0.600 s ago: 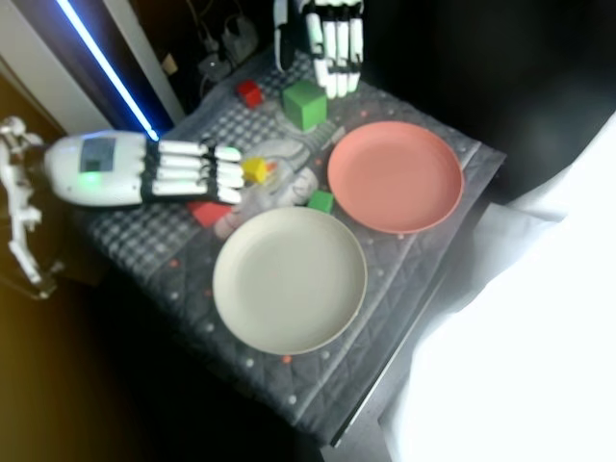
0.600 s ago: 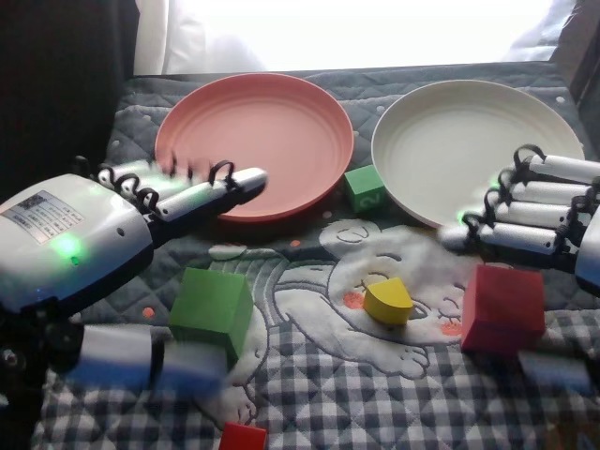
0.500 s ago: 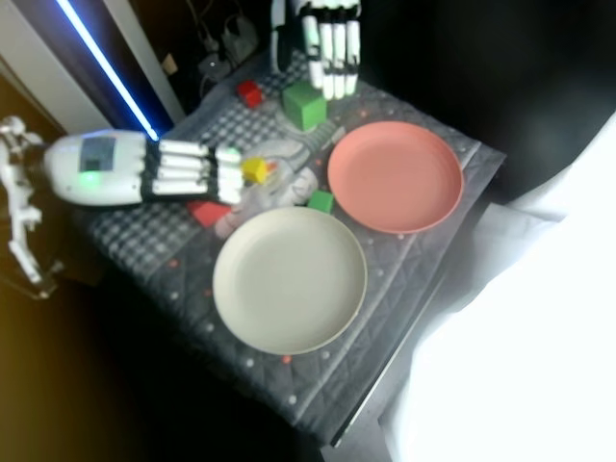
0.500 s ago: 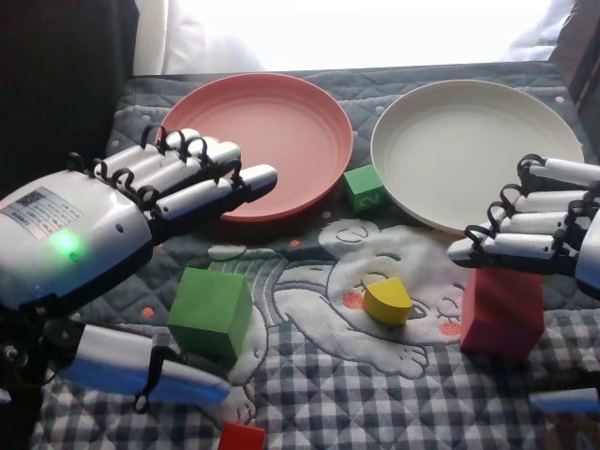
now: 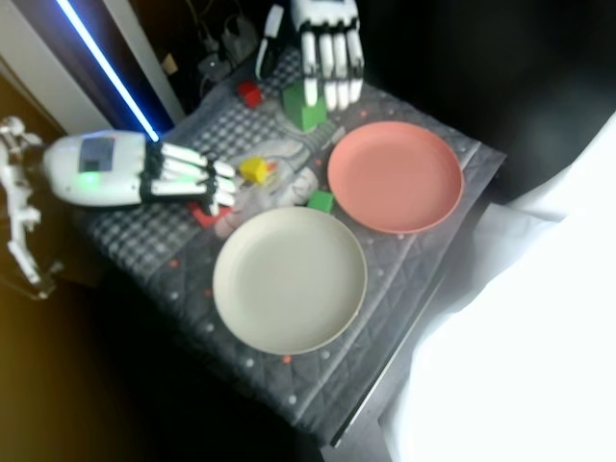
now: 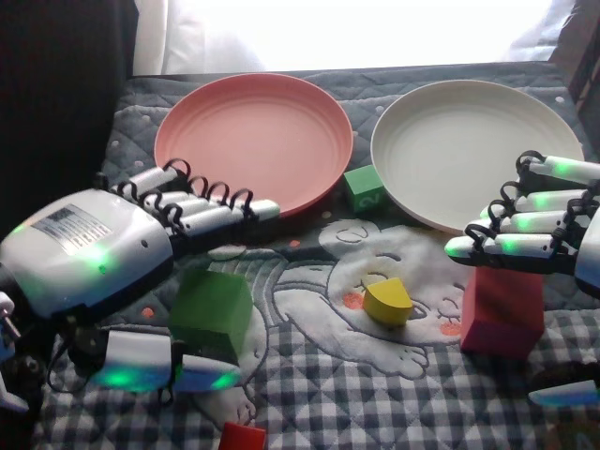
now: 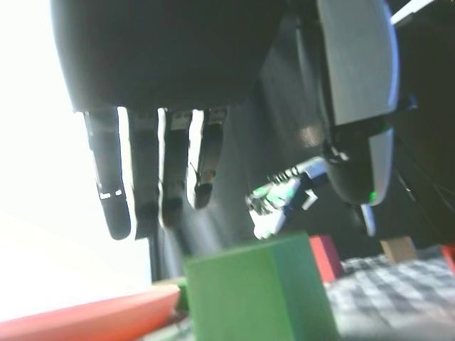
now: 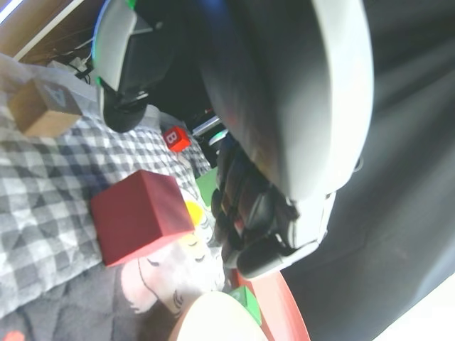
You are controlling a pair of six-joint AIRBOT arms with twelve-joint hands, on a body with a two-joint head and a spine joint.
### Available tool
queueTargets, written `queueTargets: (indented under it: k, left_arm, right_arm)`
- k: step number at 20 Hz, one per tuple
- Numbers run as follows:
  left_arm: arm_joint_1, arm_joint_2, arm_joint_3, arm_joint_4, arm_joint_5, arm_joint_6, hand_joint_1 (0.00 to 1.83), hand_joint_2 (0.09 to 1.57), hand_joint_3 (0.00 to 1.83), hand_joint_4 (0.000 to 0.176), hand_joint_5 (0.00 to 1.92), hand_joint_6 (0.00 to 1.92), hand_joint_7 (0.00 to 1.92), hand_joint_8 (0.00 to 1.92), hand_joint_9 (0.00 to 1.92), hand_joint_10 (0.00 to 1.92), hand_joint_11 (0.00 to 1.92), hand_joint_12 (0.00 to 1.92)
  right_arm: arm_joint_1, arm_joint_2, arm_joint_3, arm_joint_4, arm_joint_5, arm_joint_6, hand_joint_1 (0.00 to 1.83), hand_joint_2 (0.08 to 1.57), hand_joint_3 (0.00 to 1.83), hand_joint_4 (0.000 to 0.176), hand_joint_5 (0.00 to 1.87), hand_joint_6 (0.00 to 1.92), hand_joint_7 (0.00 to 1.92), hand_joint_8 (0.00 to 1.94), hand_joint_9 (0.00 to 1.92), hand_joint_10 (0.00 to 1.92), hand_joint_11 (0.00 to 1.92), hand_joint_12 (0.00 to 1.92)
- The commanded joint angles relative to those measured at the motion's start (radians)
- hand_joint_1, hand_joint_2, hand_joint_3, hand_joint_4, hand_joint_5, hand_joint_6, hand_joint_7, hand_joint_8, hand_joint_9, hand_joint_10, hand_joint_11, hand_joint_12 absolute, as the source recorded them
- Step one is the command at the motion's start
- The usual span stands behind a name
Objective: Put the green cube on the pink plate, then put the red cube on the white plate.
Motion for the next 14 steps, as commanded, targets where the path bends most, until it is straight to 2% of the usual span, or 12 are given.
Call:
queueTargets:
  k: [1, 2, 3, 4, 6, 10, 11, 12, 13, 14]
  left_arm:
    - [-0.009, -0.011, 0.007, 0.002, -0.1, -0.003, 0.55, 0.93, 0.0, 0.049, 0.24, 0.01, 0.28, 0.0, 0.3, 0.02, 0.0, 0.95]
    - [-0.009, -0.018, 0.013, 0.001, -0.089, -0.003, 0.57, 0.94, 0.0, 0.014, 0.27, 0.01, 0.32, 0.01, 0.34, 0.03, 0.0, 1.04]
    - [-0.009, -0.025, 0.019, 0.001, -0.078, -0.003, 0.57, 0.94, 0.0, 0.014, 0.27, 0.01, 0.32, 0.01, 0.34, 0.03, 0.0, 1.04]
    - [-0.009, -0.03, 0.024, -0.001, -0.069, -0.003, 0.57, 0.94, 0.0, 0.0, 0.28, 0.01, 0.33, 0.01, 0.36, 0.03, 0.0, 1.08]
    - [-0.009, -0.042, 0.032, -0.005, -0.051, -0.003, 0.57, 0.94, 0.0, 0.0, 0.3, 0.01, 0.36, 0.02, 0.38, 0.03, 0.0, 1.06]
    - [-0.009, -0.059, 0.047, -0.012, -0.018, -0.003, 0.66, 0.98, 0.01, 0.0, 0.36, 0.02, 0.4, 0.01, 0.4, 0.03, 0.0, 1.08]
    - [-0.009, -0.061, 0.049, -0.012, -0.014, -0.003, 0.68, 1.0, 0.01, 0.0, 0.4, 0.03, 0.44, 0.02, 0.43, 0.04, 0.0, 1.12]
    - [-0.009, -0.065, 0.054, -0.013, -0.007, -0.003, 0.73, 1.07, 0.01, 0.0, 0.53, 0.06, 0.55, 0.05, 0.52, 0.07, 0.0, 1.25]
    - [-0.009, -0.069, 0.058, -0.015, -0.004, -0.003, 0.79, 1.17, 0.01, 0.0, 0.69, 0.13, 0.69, 0.1, 0.64, 0.15, 0.1, 1.34]
    - [-0.009, -0.072, 0.061, -0.019, -0.004, -0.003, 0.79, 1.17, 0.01, 0.0, 0.69, 0.13, 0.69, 0.1, 0.64, 0.15, 0.1, 1.34]
  right_arm:
    - [0.009, 0.0, 0.0, 0.021, -0.116, 0.003, 0.67, 0.86, 0.04, 0.0, 0.43, 0.01, 0.52, 0.0, 0.47, 0.14, 0.0, 1.35]
    - [0.01, 0.0, 0.0, 0.021, -0.116, 0.003, 0.71, 0.85, 0.03, 0.0, 0.44, 0.01, 0.52, 0.0, 0.45, 0.13, 0.0, 1.31]
    - [0.01, 0.0, 0.0, 0.021, -0.116, 0.003, 0.71, 0.85, 0.03, 0.0, 0.44, 0.01, 0.52, 0.0, 0.45, 0.13, 0.0, 1.31]
    - [0.01, 0.0, 0.0, 0.021, -0.116, 0.003, 0.7, 0.85, 0.03, 0.0, 0.44, 0.01, 0.52, 0.0, 0.45, 0.12, 0.0, 1.28]
    - [0.01, 0.0, 0.0, 0.021, -0.116, 0.003, 0.72, 0.84, 0.02, 0.0, 0.45, 0.02, 0.52, 0.0, 0.45, 0.11, 0.0, 1.22]
    - [0.011, 0.0, 0.0, 0.021, -0.116, 0.003, 0.74, 0.86, 0.02, 0.0, 0.46, 0.02, 0.52, 0.0, 0.45, 0.11, 0.0, 1.29]
    - [0.011, 0.0, -0.001, 0.021, -0.117, 0.003, 0.75, 0.87, 0.02, 0.0, 0.44, 0.01, 0.49, 0.0, 0.42, 0.09, 0.0, 1.22]
    - [0.011, 0.0, -0.001, 0.021, -0.117, 0.003, 0.74, 0.9, 0.03, 0.0, 0.43, 0.0, 0.46, 0.0, 0.39, 0.08, 0.0, 1.16]
    - [0.011, 0.0, -0.001, 0.021, -0.117, 0.003, 0.71, 0.92, 0.04, 0.0, 0.44, 0.01, 0.49, 0.01, 0.41, 0.11, 0.0, 1.22]
    - [0.011, 0.0, -0.001, 0.021, -0.117, 0.003, 0.71, 0.92, 0.04, 0.0, 0.44, 0.01, 0.49, 0.01, 0.41, 0.11, 0.0, 1.22]
